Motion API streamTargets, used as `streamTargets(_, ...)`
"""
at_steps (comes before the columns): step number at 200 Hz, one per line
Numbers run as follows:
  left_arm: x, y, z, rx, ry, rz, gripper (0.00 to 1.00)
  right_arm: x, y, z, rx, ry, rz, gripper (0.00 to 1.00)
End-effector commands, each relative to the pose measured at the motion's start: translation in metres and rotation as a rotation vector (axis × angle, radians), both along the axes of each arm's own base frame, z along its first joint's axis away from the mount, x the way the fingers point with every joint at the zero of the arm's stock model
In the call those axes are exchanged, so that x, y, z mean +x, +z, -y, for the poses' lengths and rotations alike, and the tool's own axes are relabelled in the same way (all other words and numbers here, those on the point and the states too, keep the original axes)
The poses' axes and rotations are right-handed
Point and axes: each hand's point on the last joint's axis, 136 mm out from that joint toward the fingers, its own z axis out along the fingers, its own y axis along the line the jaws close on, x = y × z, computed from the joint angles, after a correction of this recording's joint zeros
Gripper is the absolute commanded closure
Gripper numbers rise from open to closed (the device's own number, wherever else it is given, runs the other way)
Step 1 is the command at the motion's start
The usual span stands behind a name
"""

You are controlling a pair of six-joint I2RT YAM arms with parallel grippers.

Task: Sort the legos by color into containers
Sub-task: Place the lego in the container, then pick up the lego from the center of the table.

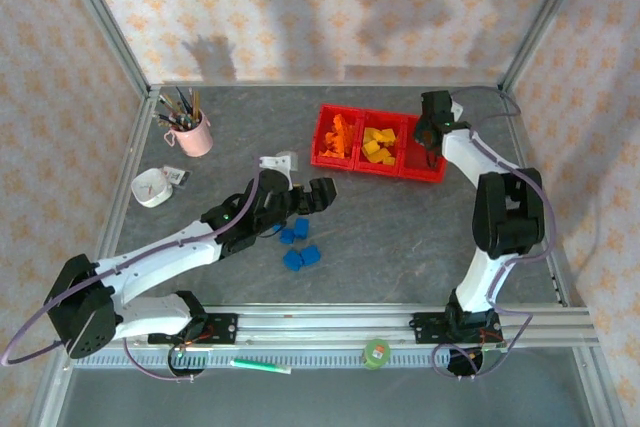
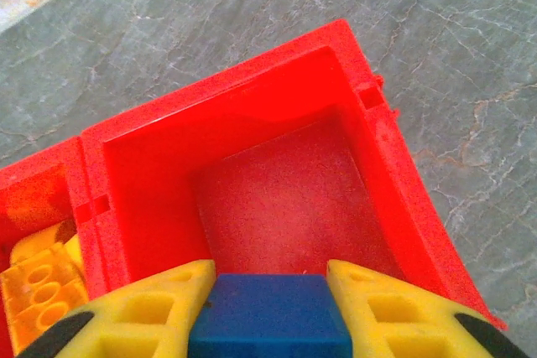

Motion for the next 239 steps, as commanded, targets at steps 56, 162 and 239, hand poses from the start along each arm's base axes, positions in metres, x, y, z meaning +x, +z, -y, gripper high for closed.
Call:
streamTargets(56,0.004,0.024,0.004,0.0,-0.017,0.066,0.01,-0.012,0.017,-0.011,0.025,0.067,0.016,0.33)
streamTargets(162,-0.021,0.017,-0.051,0.076,0.093,0.067,0.01,-0.11,0.031,-0.131,0.083,0.377,0.02,0.18)
streamTargets(239,-0.045,-0.004,-0.101,0.128,0.219,0.007,0.01,-0.185,-0.025,-0.237,0.136,0.601,-0.085,0.13)
